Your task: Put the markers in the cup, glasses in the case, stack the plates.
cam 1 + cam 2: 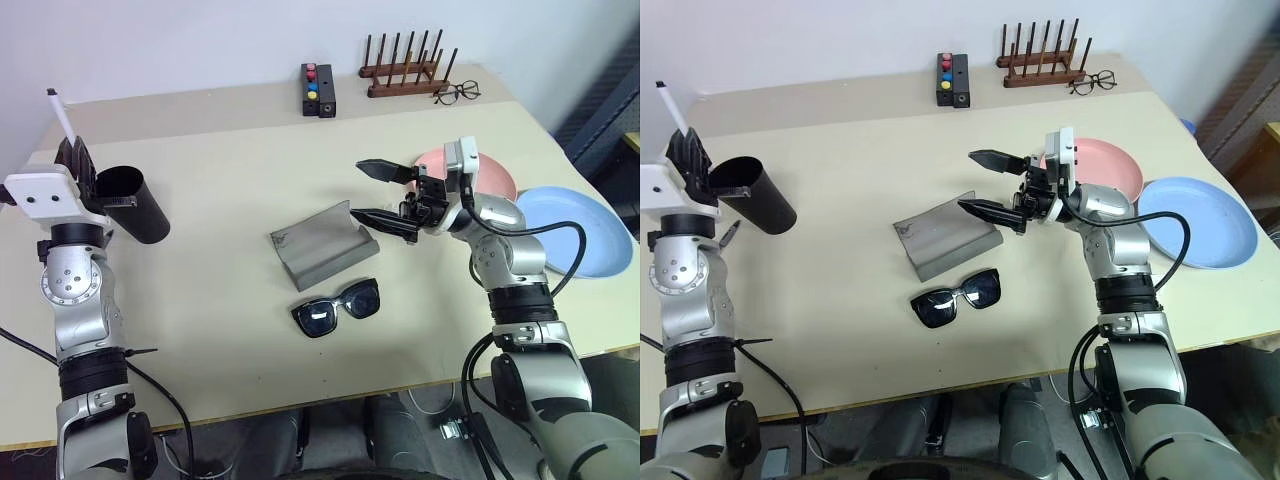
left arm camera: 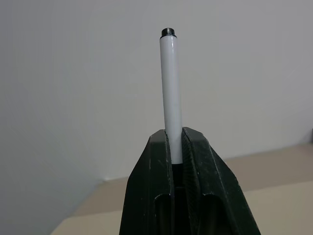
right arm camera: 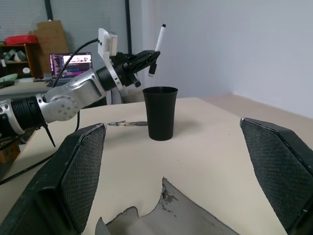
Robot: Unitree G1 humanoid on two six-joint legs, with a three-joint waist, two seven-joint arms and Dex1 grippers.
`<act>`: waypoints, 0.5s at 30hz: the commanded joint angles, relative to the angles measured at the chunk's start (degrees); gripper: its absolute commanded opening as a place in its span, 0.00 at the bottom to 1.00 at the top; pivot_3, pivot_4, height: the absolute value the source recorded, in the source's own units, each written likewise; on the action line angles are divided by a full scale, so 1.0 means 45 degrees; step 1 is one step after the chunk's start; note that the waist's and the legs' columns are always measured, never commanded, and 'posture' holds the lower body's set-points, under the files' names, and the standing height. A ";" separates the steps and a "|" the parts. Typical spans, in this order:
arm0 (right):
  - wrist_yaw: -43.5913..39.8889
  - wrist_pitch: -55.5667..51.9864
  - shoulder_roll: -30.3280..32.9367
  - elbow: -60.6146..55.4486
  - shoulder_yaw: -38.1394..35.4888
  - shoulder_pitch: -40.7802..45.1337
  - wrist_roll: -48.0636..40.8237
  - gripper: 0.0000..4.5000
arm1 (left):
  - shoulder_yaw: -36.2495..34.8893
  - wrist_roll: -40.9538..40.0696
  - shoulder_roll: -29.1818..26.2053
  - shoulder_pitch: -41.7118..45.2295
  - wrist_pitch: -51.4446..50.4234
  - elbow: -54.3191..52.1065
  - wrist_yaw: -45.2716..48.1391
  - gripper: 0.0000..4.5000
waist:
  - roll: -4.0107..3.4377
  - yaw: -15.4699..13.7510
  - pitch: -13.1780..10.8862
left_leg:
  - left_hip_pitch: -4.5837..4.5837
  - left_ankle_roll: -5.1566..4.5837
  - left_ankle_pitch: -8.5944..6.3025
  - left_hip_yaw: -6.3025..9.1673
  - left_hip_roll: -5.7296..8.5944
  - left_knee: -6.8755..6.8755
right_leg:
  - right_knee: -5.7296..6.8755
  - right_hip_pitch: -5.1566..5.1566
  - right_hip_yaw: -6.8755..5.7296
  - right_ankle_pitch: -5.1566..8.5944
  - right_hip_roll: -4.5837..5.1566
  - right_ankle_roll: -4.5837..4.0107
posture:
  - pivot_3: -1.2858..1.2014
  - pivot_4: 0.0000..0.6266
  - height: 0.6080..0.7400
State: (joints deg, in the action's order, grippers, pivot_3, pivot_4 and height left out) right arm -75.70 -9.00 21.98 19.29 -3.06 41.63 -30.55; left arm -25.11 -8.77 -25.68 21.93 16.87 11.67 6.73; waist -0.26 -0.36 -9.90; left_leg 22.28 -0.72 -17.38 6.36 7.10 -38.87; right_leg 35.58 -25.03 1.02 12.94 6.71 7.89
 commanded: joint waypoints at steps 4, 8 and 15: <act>0.0081 0.0417 -0.0237 -0.0490 -0.0083 0.0239 -0.0073 1.00 | -0.0188 -0.0043 -0.0415 -0.0043 0.0247 0.0135 0.0062 0.01 | 0.0000 0.0021 0.0000 | 0.0002 0.0000 0.0000 0.0000 0.0000 0.0000 | 0.0000 -0.0002 0.0000 0.0000 0.0000 0.0000 | 0.52 0.24 1.00; 0.0068 0.0482 -0.0233 -0.0470 -0.0071 0.0163 -0.0059 1.00 | -0.0150 -0.0085 -0.0406 -0.0086 0.0208 0.0076 0.0101 0.01 | 0.0000 0.0018 0.0000 | 0.0004 0.0000 0.0000 0.0000 0.0000 -0.0002 | 0.0001 -0.0002 0.0000 0.0000 0.0000 0.0000 | 0.52 0.24 1.00; 0.0102 0.0462 -0.0177 -0.0474 -0.0077 0.0127 -0.0074 1.00 | -0.0104 -0.0132 -0.0405 -0.0029 0.0110 -0.0029 0.0104 0.01 | 0.0000 0.0028 0.0000 | 0.0004 0.0000 0.0000 0.0000 0.0000 -0.0001 | 0.0002 -0.0005 0.0000 0.0000 0.0000 0.0000 | 0.52 0.24 1.00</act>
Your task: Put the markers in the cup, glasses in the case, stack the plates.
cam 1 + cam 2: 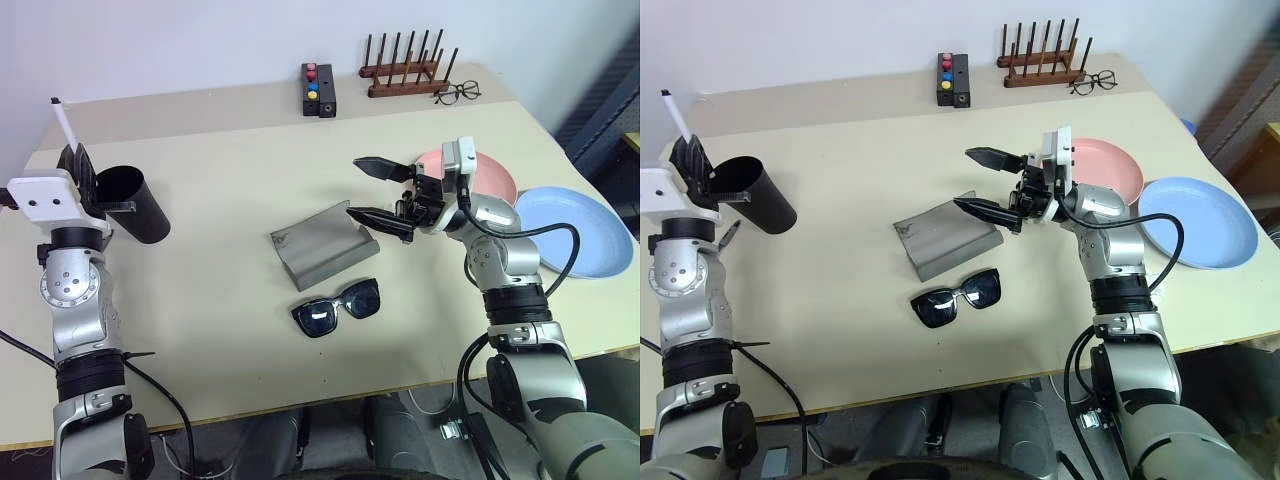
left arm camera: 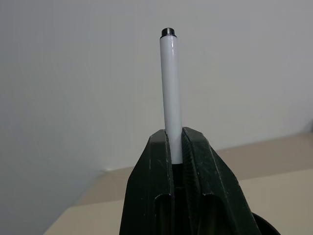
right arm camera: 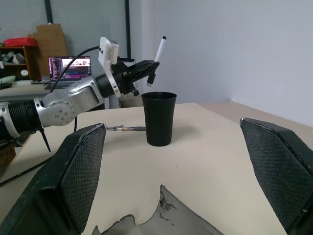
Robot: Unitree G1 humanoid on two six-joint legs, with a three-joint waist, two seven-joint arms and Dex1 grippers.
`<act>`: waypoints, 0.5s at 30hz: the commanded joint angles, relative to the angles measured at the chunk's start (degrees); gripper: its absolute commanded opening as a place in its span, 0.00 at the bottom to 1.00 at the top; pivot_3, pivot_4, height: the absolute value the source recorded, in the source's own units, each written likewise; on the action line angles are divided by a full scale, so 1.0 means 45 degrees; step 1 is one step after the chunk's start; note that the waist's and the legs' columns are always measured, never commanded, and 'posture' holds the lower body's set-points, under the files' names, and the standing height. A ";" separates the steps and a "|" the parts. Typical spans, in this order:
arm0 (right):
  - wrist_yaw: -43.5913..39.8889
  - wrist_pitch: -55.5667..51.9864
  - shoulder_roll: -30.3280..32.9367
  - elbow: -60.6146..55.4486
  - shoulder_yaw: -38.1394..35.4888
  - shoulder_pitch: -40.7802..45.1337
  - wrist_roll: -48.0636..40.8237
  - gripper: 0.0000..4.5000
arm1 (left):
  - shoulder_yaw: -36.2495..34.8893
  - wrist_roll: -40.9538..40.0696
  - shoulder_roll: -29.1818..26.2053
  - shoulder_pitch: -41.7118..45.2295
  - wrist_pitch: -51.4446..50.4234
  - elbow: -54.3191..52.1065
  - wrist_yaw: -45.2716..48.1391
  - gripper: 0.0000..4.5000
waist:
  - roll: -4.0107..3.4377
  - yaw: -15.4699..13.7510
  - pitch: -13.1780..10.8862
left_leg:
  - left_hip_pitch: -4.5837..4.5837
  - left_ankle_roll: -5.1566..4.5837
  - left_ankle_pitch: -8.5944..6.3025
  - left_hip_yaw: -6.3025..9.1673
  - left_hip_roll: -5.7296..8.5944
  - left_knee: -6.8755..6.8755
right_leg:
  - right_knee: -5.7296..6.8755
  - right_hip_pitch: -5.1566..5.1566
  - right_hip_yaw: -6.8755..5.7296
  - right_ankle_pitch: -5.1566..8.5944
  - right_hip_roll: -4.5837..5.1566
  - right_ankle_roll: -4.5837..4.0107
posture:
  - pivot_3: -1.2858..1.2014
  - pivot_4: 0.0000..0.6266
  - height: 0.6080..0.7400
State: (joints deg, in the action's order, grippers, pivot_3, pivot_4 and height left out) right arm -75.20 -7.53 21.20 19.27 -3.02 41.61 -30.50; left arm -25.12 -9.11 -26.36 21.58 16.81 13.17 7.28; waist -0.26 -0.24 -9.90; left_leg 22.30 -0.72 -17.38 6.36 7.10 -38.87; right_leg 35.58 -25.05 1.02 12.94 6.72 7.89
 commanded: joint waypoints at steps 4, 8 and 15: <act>0.0031 0.0097 -0.0001 -0.0546 -0.0081 0.0092 -0.0102 1.00 | -0.0014 -0.0062 -0.0181 0.0071 0.0096 -0.0443 -0.0029 0.01 | 0.0000 -0.0001 0.0000 | 0.0000 0.0000 0.0000 0.0001 0.0000 0.0000 | 0.0001 0.0000 0.0000 0.0000 0.0000 0.0000 | 0.52 0.24 1.00; 0.0032 0.0092 0.0010 -0.0527 -0.0068 0.0101 -0.0087 1.00 | 0.0037 -0.0081 -0.0083 0.0042 0.0075 -0.0555 -0.0094 0.01 | 0.0000 0.0001 0.0000 | 0.0000 0.0000 0.0000 0.0001 0.0000 0.0000 | 0.0001 0.0000 0.0000 0.0000 0.0000 0.0000 | 0.52 0.24 1.00; 0.0027 0.0037 0.0042 -0.0572 -0.0046 0.0125 -0.0094 1.00 | 0.0128 -0.0131 0.0018 -0.0074 0.0067 -0.0662 -0.0105 0.36 | 0.0000 0.0003 0.0000 | 0.0001 0.0000 0.0000 0.0000 0.0000 0.0000 | 0.0001 -0.0001 0.0000 0.0000 0.0000 0.0000 | 0.52 0.24 1.00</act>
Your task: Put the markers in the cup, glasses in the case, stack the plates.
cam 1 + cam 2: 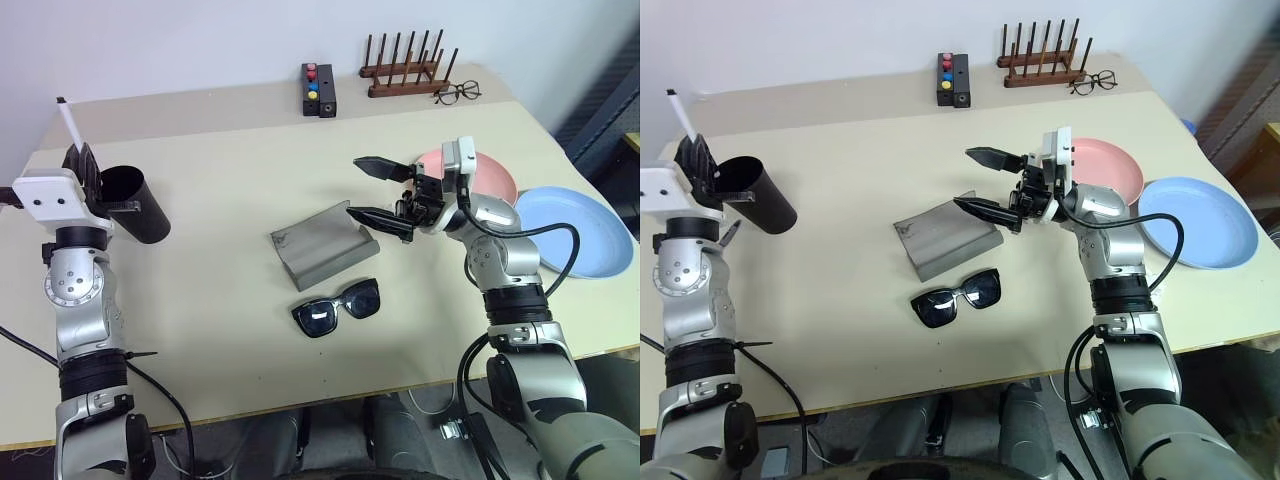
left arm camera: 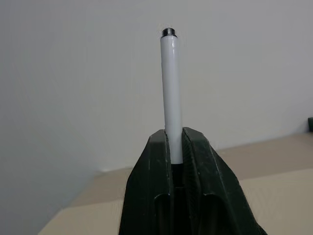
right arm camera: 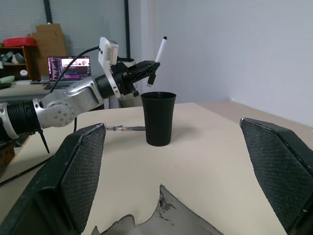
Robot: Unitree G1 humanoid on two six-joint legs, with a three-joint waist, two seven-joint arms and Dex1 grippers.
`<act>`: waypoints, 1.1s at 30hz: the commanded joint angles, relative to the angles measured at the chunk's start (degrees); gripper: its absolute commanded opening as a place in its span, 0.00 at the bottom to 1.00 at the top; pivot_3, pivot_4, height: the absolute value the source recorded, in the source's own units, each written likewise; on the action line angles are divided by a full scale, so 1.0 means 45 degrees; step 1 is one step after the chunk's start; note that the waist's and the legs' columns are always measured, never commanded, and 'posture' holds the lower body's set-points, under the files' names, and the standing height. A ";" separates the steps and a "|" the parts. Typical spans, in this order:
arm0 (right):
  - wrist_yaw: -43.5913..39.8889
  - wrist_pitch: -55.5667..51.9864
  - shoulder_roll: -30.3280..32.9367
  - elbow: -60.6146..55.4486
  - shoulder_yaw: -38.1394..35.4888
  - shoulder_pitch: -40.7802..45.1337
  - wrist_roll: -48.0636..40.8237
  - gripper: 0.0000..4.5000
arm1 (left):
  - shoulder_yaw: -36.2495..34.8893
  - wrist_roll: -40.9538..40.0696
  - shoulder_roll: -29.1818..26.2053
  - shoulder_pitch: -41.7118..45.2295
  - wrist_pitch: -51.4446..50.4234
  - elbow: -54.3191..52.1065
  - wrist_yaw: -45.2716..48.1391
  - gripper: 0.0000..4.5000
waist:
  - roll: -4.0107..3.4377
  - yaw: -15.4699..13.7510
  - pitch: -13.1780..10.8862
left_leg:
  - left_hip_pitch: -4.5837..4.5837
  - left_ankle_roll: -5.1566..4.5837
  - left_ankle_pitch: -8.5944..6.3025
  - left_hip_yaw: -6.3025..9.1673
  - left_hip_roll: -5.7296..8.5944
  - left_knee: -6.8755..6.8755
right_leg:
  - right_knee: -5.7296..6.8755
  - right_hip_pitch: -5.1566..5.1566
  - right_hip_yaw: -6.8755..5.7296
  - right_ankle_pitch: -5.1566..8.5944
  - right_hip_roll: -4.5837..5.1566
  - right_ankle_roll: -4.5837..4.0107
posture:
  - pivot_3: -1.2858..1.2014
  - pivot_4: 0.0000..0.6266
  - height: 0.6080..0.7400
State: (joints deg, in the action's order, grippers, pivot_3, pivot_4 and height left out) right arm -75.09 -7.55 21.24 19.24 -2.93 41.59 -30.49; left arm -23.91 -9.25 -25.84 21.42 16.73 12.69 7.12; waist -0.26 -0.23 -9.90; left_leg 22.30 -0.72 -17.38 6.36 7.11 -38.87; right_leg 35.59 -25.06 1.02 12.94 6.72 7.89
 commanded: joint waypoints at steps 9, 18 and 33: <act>-0.0013 0.0060 0.0052 -0.0466 -0.0072 0.0159 -0.0077 1.00 | -0.0127 -0.0256 -0.0118 -0.0119 0.0003 -0.0746 0.0006 0.98 | 0.0000 -0.0002 0.0000 | 0.0001 0.0000 0.0000 0.0000 0.0000 -0.0001 | 0.0001 -0.0001 0.0000 0.0000 0.0000 0.0000 | 0.52 0.24 1.00; -0.0002 0.0035 -0.0005 -0.0436 -0.0022 0.0245 -0.0075 1.00 | -0.0567 -0.0954 -0.0096 -0.0061 -0.0737 -0.1680 -0.0313 0.98 | 0.0000 0.0003 0.0000 | 0.0002 0.0000 0.0000 0.0000 -0.0001 -0.0001 | 0.0002 -0.0002 0.0001 0.0000 0.0000 0.0000 | 0.52 0.24 1.00; -0.1293 -0.0439 0.1199 -0.0788 0.0973 -0.0401 0.0613 1.00 | -0.5343 -0.5477 -0.4236 -0.4400 -0.9876 -0.3789 0.1448 0.98 | 0.0006 0.0269 0.0000 | 0.0020 0.0001 -0.0002 -0.0009 0.0001 -0.0002 | 0.0095 -0.0074 0.0017 0.0004 0.0000 -0.0005 | 0.52 0.24 1.00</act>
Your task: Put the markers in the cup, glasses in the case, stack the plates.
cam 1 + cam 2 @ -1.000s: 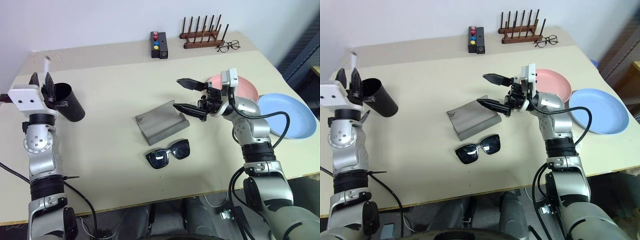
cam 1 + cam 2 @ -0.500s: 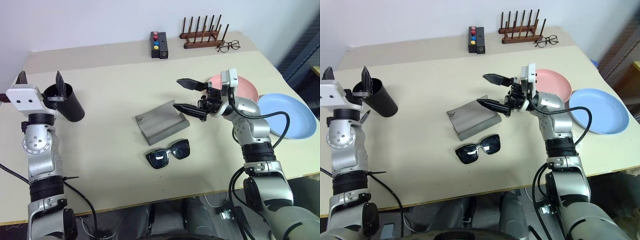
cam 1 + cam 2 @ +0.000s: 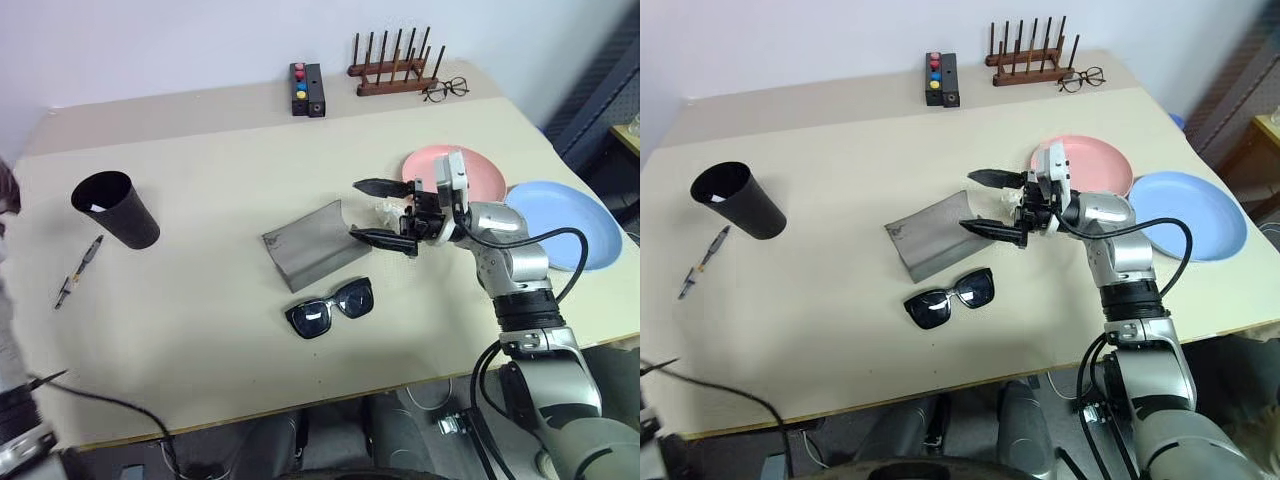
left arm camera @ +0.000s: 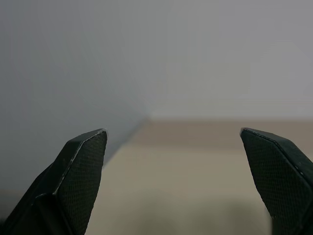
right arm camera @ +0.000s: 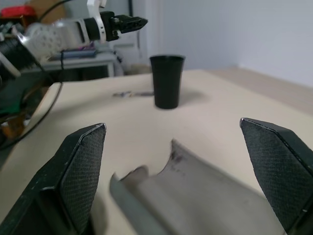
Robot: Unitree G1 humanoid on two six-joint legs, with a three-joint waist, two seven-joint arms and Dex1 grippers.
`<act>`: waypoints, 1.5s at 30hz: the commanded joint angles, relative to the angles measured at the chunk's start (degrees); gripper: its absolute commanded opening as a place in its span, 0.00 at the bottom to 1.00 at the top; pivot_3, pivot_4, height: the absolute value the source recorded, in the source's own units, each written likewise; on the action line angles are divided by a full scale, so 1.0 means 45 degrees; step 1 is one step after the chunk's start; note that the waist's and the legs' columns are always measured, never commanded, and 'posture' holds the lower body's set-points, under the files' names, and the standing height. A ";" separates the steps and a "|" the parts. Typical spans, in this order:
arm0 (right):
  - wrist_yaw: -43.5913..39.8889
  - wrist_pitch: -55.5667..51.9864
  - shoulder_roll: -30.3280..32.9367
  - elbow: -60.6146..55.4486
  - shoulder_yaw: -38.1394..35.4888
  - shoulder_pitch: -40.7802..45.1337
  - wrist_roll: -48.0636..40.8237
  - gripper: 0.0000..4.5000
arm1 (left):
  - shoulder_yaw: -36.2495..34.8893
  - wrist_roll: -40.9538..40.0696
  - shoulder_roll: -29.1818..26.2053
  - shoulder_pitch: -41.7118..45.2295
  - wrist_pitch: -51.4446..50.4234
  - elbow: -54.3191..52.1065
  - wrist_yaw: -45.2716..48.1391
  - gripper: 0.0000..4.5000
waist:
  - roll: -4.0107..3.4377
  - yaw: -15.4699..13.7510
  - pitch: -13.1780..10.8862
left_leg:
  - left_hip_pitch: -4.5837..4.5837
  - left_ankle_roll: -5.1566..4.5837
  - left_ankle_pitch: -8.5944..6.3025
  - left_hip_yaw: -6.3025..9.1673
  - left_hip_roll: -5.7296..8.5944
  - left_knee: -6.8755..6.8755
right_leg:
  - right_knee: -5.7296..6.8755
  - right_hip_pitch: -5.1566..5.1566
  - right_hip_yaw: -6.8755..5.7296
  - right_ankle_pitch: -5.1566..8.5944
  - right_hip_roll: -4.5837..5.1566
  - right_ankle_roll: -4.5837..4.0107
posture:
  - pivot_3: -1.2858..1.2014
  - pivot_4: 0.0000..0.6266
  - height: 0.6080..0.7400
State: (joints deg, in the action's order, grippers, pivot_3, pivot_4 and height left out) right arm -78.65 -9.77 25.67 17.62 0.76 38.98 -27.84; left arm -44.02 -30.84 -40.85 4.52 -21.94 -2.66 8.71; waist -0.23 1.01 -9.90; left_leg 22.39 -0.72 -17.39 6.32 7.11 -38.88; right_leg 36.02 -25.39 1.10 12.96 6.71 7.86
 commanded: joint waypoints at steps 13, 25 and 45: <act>-0.2611 0.1263 0.0492 0.0201 0.1289 0.0233 0.0974 1.00 | 0.1262 0.0850 -0.3822 -0.2199 -0.3137 0.1094 0.4659 0.98 | 0.0005 -0.0066 -0.0001 | -0.0004 0.0004 -0.0002 0.0002 0.0005 0.0006 | -0.0007 0.0007 -0.0001 0.0002 0.0006 -0.0004 | 0.52 0.24 1.00; -0.2407 0.1504 0.0230 0.0448 0.1170 0.0231 0.1161 1.00 | 0.5276 0.3131 -0.3941 0.0419 -0.2783 0.3844 0.5520 0.98 | 0.0007 -0.0036 -0.0001 | -0.0003 0.0006 -0.0002 0.0000 0.0003 0.0011 | -0.0002 -0.0003 -0.0002 0.0002 0.0005 -0.0003 | 0.52 0.24 1.00; -0.1860 0.0856 0.0848 -0.0552 0.0738 -0.0076 0.0814 1.00 | 0.7523 0.4633 -0.3245 0.3101 -0.3904 0.7096 0.6654 0.02 | -0.0040 -0.0040 0.0029 | -0.0015 0.0016 0.0008 0.0000 0.0007 0.0003 | 0.0027 -0.0001 -0.0004 0.0001 0.0008 -0.0002 | 0.52 0.24 1.00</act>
State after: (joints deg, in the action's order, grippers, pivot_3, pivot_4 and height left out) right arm -87.23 -5.88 28.71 17.62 5.67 38.70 -22.85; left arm -11.08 -10.58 -56.10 20.48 -37.06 28.56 38.31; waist -0.41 0.83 -9.77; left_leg 22.32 -0.65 -17.36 6.31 7.14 -38.86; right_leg 36.14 -25.39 1.08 12.97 6.75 7.85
